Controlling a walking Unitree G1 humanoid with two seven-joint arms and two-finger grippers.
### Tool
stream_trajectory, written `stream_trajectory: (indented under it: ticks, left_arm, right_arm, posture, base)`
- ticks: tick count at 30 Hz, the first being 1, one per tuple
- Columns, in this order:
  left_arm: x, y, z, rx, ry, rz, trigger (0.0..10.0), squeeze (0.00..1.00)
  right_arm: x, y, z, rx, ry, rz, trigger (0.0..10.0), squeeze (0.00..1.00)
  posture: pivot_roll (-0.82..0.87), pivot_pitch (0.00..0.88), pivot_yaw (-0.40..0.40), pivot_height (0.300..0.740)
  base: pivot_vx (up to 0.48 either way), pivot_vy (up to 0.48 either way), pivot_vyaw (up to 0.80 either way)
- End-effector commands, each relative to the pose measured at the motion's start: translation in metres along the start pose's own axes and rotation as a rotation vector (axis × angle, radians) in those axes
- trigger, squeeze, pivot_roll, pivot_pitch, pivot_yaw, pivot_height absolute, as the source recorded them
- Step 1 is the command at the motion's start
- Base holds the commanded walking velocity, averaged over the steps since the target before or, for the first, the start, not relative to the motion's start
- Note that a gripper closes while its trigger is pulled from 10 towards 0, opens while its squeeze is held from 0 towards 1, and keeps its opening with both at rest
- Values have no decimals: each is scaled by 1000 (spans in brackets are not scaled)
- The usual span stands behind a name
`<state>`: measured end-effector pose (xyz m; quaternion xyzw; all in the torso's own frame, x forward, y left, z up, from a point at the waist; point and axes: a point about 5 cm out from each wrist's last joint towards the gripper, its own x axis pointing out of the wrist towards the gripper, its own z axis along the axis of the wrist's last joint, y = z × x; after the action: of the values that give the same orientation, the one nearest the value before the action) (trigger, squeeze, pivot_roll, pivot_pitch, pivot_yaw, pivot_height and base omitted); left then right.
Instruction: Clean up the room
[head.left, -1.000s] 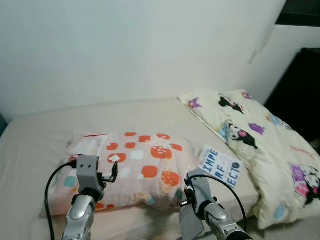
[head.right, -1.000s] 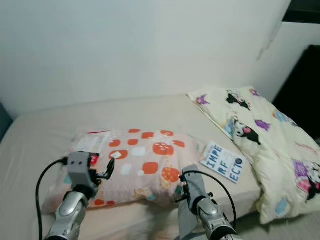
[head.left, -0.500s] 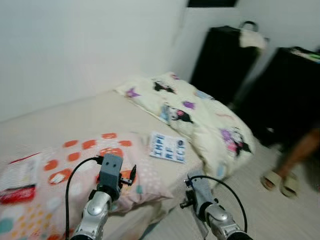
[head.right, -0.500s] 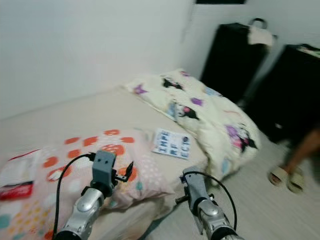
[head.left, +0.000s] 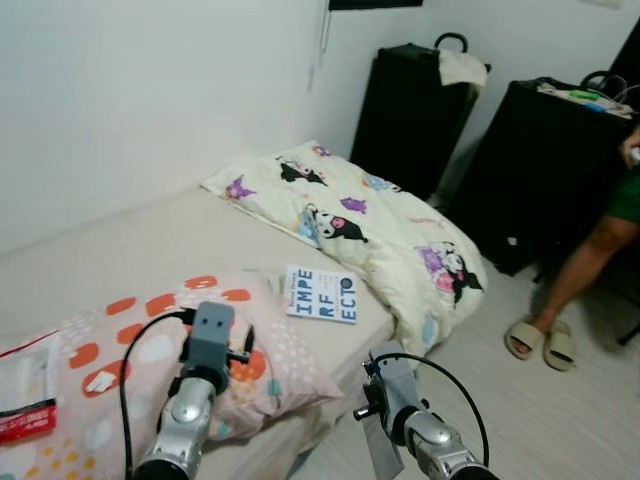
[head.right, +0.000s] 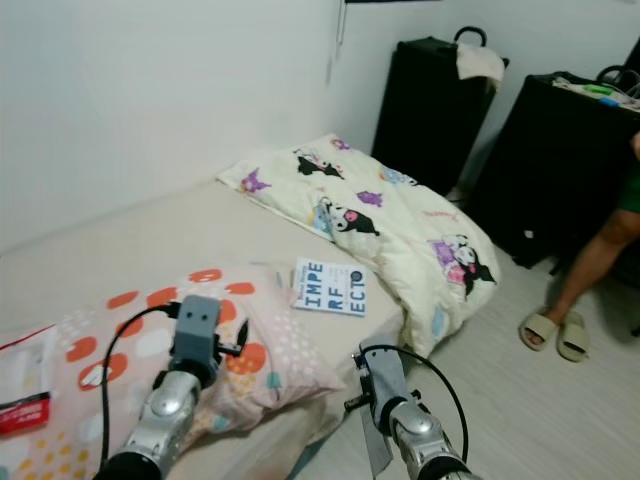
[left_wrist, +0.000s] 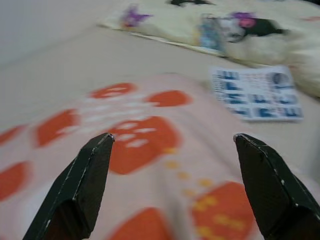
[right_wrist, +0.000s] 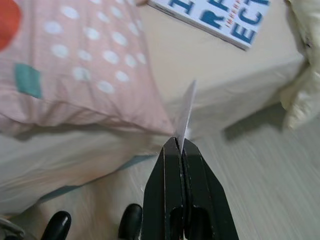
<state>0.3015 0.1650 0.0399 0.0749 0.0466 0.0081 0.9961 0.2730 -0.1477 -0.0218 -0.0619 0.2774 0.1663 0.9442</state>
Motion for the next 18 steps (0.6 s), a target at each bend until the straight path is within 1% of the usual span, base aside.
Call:
stream_trajectory:
  ticks: [1, 2, 4, 5, 6, 7, 9, 10, 11, 12, 14, 15, 17, 18]
  left_arm:
    - [3, 8, 0, 24, 21, 58, 10000, 0]
    - [3, 8, 0, 24, 21, 58, 10000, 0]
    - [7, 27, 2, 75, 38, 157, 10000, 0]
    - [7, 27, 2, 75, 38, 157, 10000, 0]
    - [8, 33, 2, 92, 47, 186, 10000, 0]
    - [8, 33, 2, 92, 47, 186, 10000, 0]
    - [8, 48, 0, 139, 74, 251, 10000, 0]
    - [8, 48, 0, 139, 74, 251, 10000, 0]
    - [7, 56, -2, 179, 88, 276, 10000, 0]
    - [7, 56, -2, 179, 88, 276, 10000, 0]
    - [3, 72, -7, 230, 118, 312, 10000, 0]
    - [3, 72, -7, 230, 118, 312, 10000, 0]
    - [-2, 80, -13, 258, 141, 319, 10000, 0]
    - [-2, 80, -13, 258, 141, 319, 10000, 0]
  right_arm:
    - [-2, -4, 0, 14, -13, 2, 10000, 0]
    - [-2, -4, 0, 14, -13, 2, 10000, 0]
    - [-2, -2, -1, 13, -14, 16, 10000, 0]
    - [-2, -2, -1, 13, -14, 16, 10000, 0]
    - [-2, -2, -1, 13, -13, 18, 10000, 0]
    - [-2, -2, -1, 13, -13, 18, 10000, 0]
    - [-2, -2, -1, 13, -15, 25, 10000, 0]
    - [-2, -2, -1, 13, -15, 25, 10000, 0]
    - [-2, -1, -1, 12, -15, 29, 10000, 0]
    - [-2, -1, -1, 12, -15, 29, 10000, 0]
    - [-2, -1, -1, 11, -16, 35, 10000, 0]
    - [-2, -1, -1, 11, -16, 35, 10000, 0]
    - [-2, -1, -1, 13, -16, 37, 10000, 0]
    - [-2, -1, -1, 13, -16, 37, 10000, 0]
  posture:
    - [60, 1, -99, 740]
    - [60, 1, -99, 740]
    - [58, 2, -97, 740]
    - [58, 2, -97, 740]
    - [58, 2, -97, 740]
    - [58, 2, -97, 740]
    - [56, 1, -96, 740]
    - [56, 1, -96, 740]
    - [54, 0, -97, 740]
    - [54, 0, -97, 740]
    - [56, 0, -98, 740]
    - [56, 0, -98, 740]
    - [57, 0, -98, 740]
    - [57, 0, -98, 740]
  base:
    - [0, 0, 800]
    - [0, 0, 800]
    - [0, 0, 800]
    - [0, 0, 800]
    - [0, 0, 800]
    - [0, 0, 800]
    - [0, 0, 800]
    - [0, 0, 800]
    - [0, 0, 800]
    - [0, 0, 800]
    - [0, 0, 800]
    - [0, 0, 800]
    - [0, 0, 800]
    - [0, 0, 800]
